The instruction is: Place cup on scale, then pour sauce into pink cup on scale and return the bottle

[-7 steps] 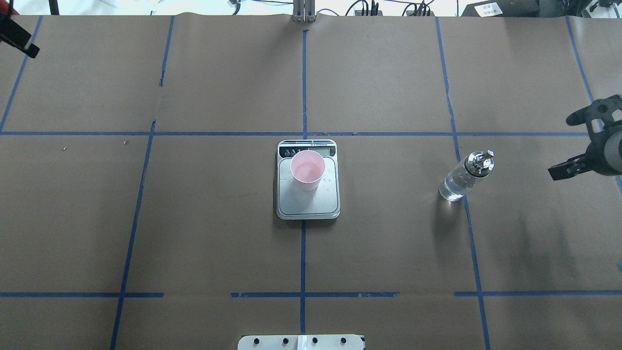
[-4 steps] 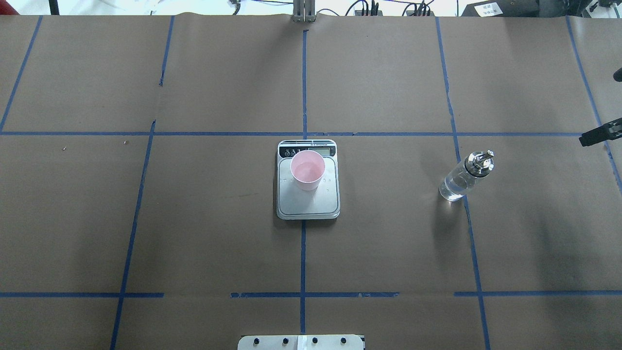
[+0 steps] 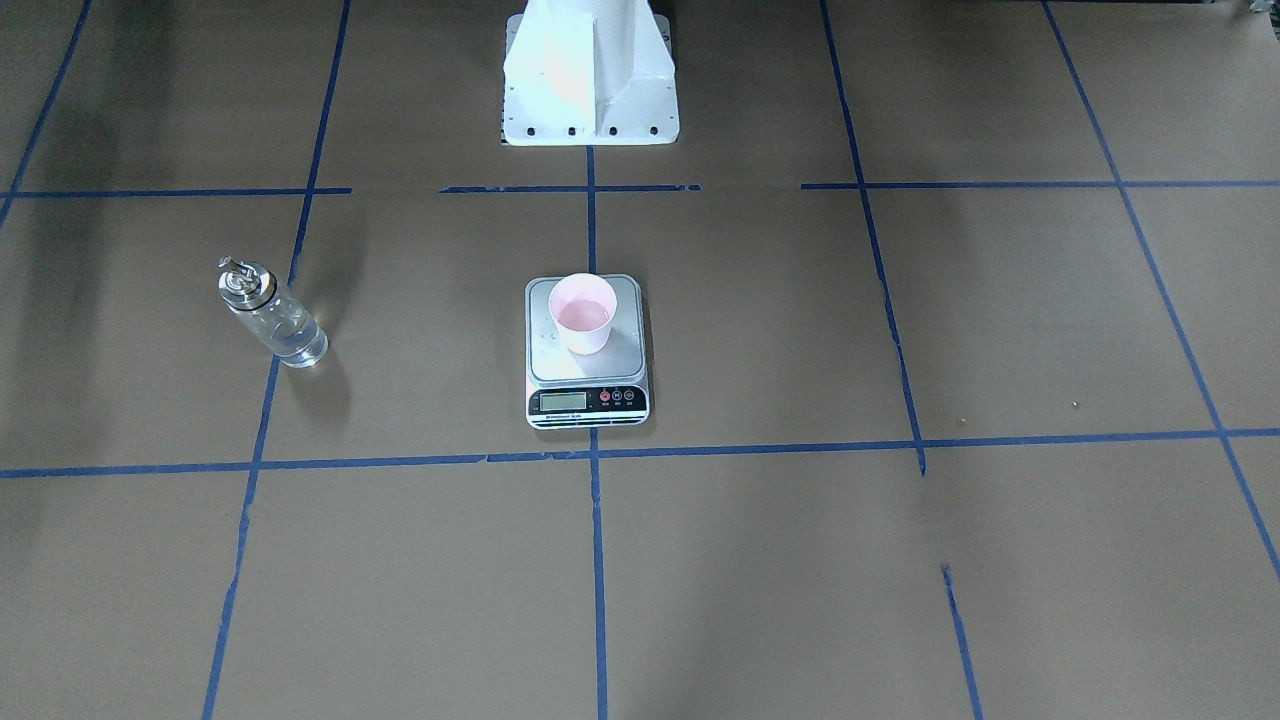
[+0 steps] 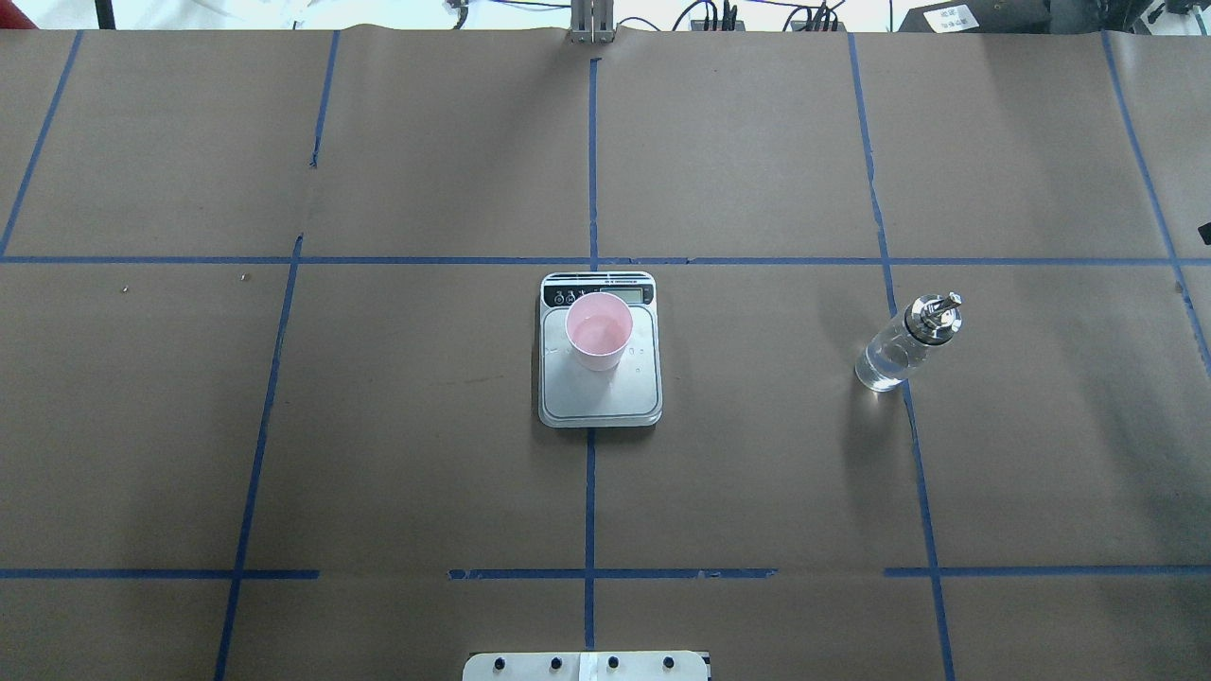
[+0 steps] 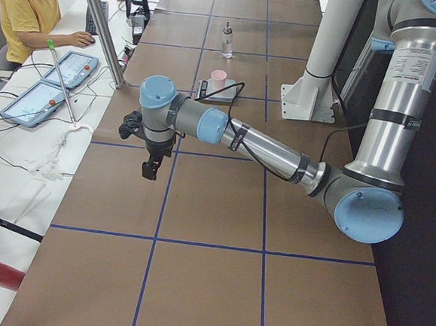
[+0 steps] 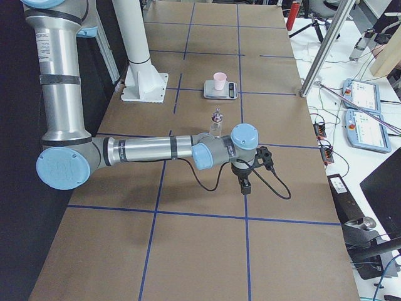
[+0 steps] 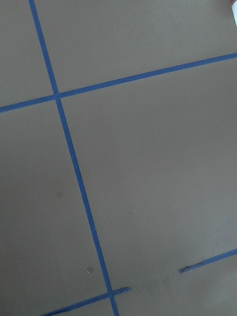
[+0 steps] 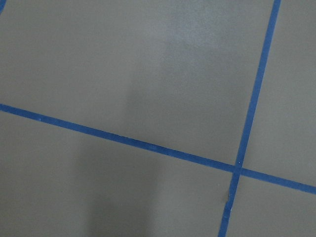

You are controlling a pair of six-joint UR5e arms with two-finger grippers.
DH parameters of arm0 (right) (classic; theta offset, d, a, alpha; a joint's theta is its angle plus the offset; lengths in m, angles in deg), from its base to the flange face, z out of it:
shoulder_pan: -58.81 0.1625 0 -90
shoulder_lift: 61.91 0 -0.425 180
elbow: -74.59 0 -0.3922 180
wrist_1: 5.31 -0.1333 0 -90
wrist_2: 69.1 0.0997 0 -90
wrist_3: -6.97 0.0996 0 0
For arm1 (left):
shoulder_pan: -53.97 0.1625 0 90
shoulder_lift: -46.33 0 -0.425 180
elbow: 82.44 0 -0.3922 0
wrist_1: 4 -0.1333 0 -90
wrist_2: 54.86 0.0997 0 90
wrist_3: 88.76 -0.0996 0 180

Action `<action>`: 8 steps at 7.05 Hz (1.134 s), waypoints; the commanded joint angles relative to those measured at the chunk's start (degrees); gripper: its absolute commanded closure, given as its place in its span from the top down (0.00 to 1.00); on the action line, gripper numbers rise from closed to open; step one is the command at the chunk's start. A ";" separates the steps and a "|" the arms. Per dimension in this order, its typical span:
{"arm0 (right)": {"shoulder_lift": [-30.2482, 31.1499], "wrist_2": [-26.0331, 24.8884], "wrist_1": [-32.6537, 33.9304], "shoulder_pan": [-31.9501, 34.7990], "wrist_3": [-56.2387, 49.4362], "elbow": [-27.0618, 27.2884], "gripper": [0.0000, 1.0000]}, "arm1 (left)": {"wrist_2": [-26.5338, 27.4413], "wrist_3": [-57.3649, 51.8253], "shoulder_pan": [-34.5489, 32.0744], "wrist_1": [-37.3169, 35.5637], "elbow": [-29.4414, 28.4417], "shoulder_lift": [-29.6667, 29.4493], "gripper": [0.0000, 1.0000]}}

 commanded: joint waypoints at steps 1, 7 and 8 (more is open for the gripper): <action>-1.66 0.76 3.94 0.96 -1.39 -0.77 1.00 | 0.28 -0.58 -0.01 0.33 0.47 0.54 1.00; -2.46 0.84 7.29 3.67 -1.48 -0.68 1.00 | -0.85 -0.76 -0.98 -5.46 -9.42 0.99 1.00; -2.46 0.76 7.30 4.03 -1.48 -0.94 1.00 | -3.56 -0.93 -1.77 -5.90 -10.50 1.25 1.00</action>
